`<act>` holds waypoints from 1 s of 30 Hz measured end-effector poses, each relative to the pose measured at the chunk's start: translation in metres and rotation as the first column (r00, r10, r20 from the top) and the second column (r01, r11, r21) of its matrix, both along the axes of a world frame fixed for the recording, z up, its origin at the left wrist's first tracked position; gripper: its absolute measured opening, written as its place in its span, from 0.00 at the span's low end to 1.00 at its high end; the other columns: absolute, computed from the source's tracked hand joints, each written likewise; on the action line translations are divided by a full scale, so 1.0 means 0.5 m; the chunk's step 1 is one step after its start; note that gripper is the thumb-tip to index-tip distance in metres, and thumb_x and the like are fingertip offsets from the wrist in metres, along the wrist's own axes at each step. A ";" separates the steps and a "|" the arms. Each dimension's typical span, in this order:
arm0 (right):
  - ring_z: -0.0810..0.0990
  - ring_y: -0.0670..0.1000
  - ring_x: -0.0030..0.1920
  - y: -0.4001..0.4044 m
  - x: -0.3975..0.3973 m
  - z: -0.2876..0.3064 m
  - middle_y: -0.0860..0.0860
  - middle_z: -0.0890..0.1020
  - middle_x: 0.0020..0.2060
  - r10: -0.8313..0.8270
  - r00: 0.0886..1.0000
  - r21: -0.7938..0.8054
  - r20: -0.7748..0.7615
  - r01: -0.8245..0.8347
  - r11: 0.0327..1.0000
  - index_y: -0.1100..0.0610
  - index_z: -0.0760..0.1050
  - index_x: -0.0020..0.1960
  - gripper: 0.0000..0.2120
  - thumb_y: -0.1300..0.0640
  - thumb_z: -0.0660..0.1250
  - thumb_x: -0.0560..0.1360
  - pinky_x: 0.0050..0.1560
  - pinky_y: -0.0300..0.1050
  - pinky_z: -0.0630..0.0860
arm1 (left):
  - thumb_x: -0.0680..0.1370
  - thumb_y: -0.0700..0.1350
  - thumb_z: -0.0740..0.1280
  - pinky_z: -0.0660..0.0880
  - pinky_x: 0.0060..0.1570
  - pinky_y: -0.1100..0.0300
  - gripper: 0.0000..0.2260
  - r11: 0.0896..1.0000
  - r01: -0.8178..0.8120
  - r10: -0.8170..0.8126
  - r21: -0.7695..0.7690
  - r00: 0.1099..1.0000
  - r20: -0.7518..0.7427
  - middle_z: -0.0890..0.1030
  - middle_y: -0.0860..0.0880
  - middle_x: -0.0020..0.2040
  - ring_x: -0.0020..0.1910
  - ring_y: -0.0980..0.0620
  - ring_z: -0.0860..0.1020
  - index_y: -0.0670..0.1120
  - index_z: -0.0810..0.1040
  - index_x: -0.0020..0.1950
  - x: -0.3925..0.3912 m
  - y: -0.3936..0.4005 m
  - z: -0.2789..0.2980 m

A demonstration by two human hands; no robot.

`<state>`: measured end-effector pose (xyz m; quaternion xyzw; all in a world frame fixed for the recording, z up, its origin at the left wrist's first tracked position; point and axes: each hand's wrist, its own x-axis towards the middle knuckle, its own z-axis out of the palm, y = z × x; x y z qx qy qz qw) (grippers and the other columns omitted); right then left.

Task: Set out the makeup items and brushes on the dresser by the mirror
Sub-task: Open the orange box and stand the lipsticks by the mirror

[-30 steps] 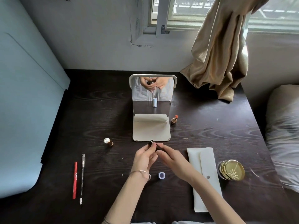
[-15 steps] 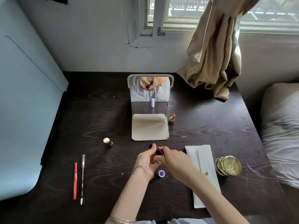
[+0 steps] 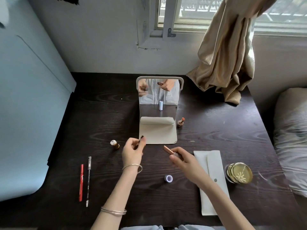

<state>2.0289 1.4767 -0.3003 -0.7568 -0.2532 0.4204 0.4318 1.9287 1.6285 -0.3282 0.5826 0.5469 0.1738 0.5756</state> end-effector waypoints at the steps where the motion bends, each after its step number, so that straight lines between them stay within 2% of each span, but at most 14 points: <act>1: 0.74 0.39 0.34 -0.002 0.004 0.001 0.42 0.77 0.31 -0.027 0.999 0.017 -0.031 0.027 0.999 0.51 0.74 0.46 0.07 0.61 0.62 0.78 0.40 0.32 0.70 | 0.74 0.52 0.69 0.69 0.37 0.65 0.10 0.975 0.154 -0.131 0.157 0.980 -0.147 0.81 0.48 0.44 0.37 0.57 0.76 0.45 0.78 0.44 -0.011 0.000 -0.017; 3: 0.75 0.42 0.35 -0.004 0.009 0.003 0.46 0.79 0.35 -0.082 0.989 0.062 -0.121 0.090 0.994 0.56 0.75 0.48 0.06 0.63 0.61 0.79 0.40 0.32 0.72 | 0.72 0.50 0.71 0.65 0.40 0.65 0.07 0.876 0.398 -0.292 0.273 0.887 -0.358 0.76 0.51 0.44 0.44 0.55 0.74 0.48 0.81 0.46 -0.029 -0.003 -0.044; 7: 0.76 0.44 0.38 -0.007 0.005 0.003 0.49 0.80 0.38 -0.136 0.946 0.107 -0.293 0.174 0.979 0.57 0.75 0.52 0.06 0.63 0.60 0.79 0.39 0.32 0.73 | 0.72 0.43 0.72 0.71 0.49 0.62 0.13 0.701 0.660 -0.407 0.270 0.681 -0.609 0.72 0.51 0.50 0.55 0.52 0.72 0.50 0.78 0.56 -0.048 -0.024 -0.093; 12: 0.79 0.43 0.40 -0.009 -0.008 -0.012 0.48 0.82 0.41 -0.145 0.911 0.086 -0.385 0.192 0.978 0.57 0.75 0.54 0.07 0.62 0.61 0.79 0.41 0.33 0.73 | 0.69 0.36 0.71 0.70 0.47 0.60 0.11 0.696 0.673 -0.463 0.250 0.686 -0.561 0.73 0.50 0.48 0.50 0.49 0.75 0.45 0.74 0.48 -0.056 -0.049 -0.141; 16: 0.80 0.43 0.41 -0.011 -0.015 -0.022 0.49 0.83 0.43 -0.143 0.893 0.086 -0.427 0.197 0.977 0.59 0.74 0.56 0.07 0.64 0.62 0.78 0.44 0.35 0.75 | 0.72 0.37 0.69 0.72 0.48 0.60 0.12 0.711 0.672 -0.461 0.207 0.668 -0.584 0.74 0.50 0.51 0.52 0.50 0.76 0.47 0.73 0.51 -0.065 -0.055 -0.164; 18: 0.80 0.44 0.40 -0.011 -0.016 -0.025 0.50 0.83 0.43 -0.148 0.884 0.098 -0.443 0.212 0.972 0.61 0.73 0.56 0.08 0.65 0.62 0.78 0.43 0.35 0.76 | 0.72 0.42 0.71 0.72 0.53 0.59 0.18 0.711 0.686 -0.460 0.151 0.617 -0.638 0.73 0.52 0.55 0.57 0.51 0.75 0.51 0.71 0.59 -0.064 -0.055 -0.157; 20: 0.80 0.45 0.40 -0.009 -0.016 -0.027 0.52 0.83 0.43 -0.164 0.866 0.118 -0.473 0.246 0.962 0.63 0.72 0.55 0.08 0.66 0.63 0.77 0.42 0.36 0.76 | 0.69 0.52 0.73 0.68 0.59 0.55 0.32 0.689 0.720 -0.430 0.083 0.499 -0.752 0.70 0.53 0.62 0.62 0.52 0.70 0.58 0.63 0.69 -0.062 -0.049 -0.134; 21: 0.80 0.45 0.40 -0.008 -0.015 -0.028 0.52 0.84 0.43 -0.169 0.858 0.130 -0.485 0.262 0.956 0.63 0.71 0.55 0.08 0.66 0.64 0.76 0.42 0.36 0.76 | 0.67 0.57 0.74 0.66 0.60 0.53 0.36 0.702 0.708 -0.402 0.080 0.486 -0.776 0.68 0.54 0.63 0.63 0.52 0.68 0.59 0.60 0.71 -0.061 -0.047 -0.119; 22: 0.80 0.45 0.40 -0.007 -0.014 -0.027 0.53 0.84 0.42 -0.171 0.852 0.144 -0.495 0.275 0.951 0.64 0.71 0.55 0.08 0.66 0.64 0.76 0.42 0.36 0.76 | 0.65 0.60 0.74 0.65 0.61 0.52 0.37 0.725 0.678 -0.385 0.119 0.543 -0.746 0.67 0.56 0.64 0.64 0.52 0.66 0.60 0.62 0.71 -0.059 -0.046 -0.095; 23: 0.80 0.46 0.39 -0.004 -0.013 -0.024 0.53 0.84 0.42 -0.168 0.845 0.163 -0.507 0.286 0.944 0.64 0.70 0.55 0.09 0.65 0.64 0.76 0.42 0.36 0.76 | 0.64 0.62 0.73 0.65 0.61 0.53 0.34 0.758 0.630 -0.398 0.167 0.651 -0.646 0.69 0.59 0.62 0.64 0.54 0.66 0.60 0.67 0.68 -0.054 -0.045 -0.069; 25: 0.79 0.47 0.38 0.001 -0.012 -0.019 0.54 0.84 0.40 -0.149 0.824 0.203 -0.547 0.303 0.931 0.64 0.69 0.54 0.11 0.63 0.65 0.74 0.41 0.36 0.76 | 0.66 0.60 0.73 0.67 0.62 0.56 0.20 0.858 0.485 -0.438 0.170 0.863 -0.252 0.75 0.63 0.56 0.60 0.60 0.71 0.60 0.77 0.56 -0.045 -0.048 -0.012; 27: 0.78 0.48 0.38 0.009 -0.013 -0.013 0.54 0.84 0.39 -0.127 0.800 0.230 -0.587 0.315 0.921 0.63 0.68 0.53 0.14 0.59 0.68 0.72 0.41 0.37 0.75 | 0.69 0.56 0.71 0.72 0.59 0.62 0.12 0.920 0.389 -0.384 -0.045 0.919 0.087 0.82 0.58 0.50 0.53 0.64 0.77 0.56 0.80 0.51 -0.031 -0.063 0.046; 29: 0.77 0.49 0.38 0.017 -0.014 -0.011 0.53 0.83 0.37 -0.105 0.795 0.248 -0.598 0.307 0.919 0.61 0.69 0.51 0.13 0.58 0.69 0.73 0.42 0.38 0.74 | 0.68 0.54 0.70 0.74 0.51 0.70 0.13 0.927 0.324 -0.281 -0.189 0.934 0.221 0.85 0.51 0.47 0.46 0.62 0.81 0.50 0.82 0.50 -0.014 -0.074 0.078; 30: 0.76 0.49 0.39 0.019 -0.015 -0.012 0.52 0.82 0.36 -0.087 0.795 0.257 -0.600 0.295 0.920 0.61 0.69 0.51 0.12 0.57 0.69 0.73 0.42 0.38 0.74 | 0.69 0.52 0.70 0.75 0.48 0.71 0.13 0.933 0.279 -0.219 -0.226 0.941 0.259 0.85 0.48 0.46 0.44 0.60 0.82 0.48 0.83 0.50 -0.004 -0.079 0.088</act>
